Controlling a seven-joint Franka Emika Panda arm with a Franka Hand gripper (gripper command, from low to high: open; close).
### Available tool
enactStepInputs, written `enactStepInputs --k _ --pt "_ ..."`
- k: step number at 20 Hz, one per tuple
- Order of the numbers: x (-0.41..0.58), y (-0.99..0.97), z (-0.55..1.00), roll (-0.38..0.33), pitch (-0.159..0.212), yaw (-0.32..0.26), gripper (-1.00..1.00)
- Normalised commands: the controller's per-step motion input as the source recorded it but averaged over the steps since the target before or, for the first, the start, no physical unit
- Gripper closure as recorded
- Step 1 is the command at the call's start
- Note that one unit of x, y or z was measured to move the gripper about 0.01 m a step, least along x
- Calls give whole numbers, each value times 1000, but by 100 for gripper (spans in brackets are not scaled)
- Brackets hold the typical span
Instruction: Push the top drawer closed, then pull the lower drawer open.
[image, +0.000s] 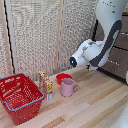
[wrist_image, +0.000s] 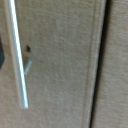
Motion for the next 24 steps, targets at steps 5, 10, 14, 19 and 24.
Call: enactStepInputs --k 5,10,14,19,24 --pt "126 -377 -21 4 -49 0 -100" --pt "115 -323 -74 -130 12 0 -100" --pt "144 -226 -116 -151 65 0 -100" --pt "182 -308 -161 -44 51 0 -100" --pt "210 -314 -103 1 30 4 -100"
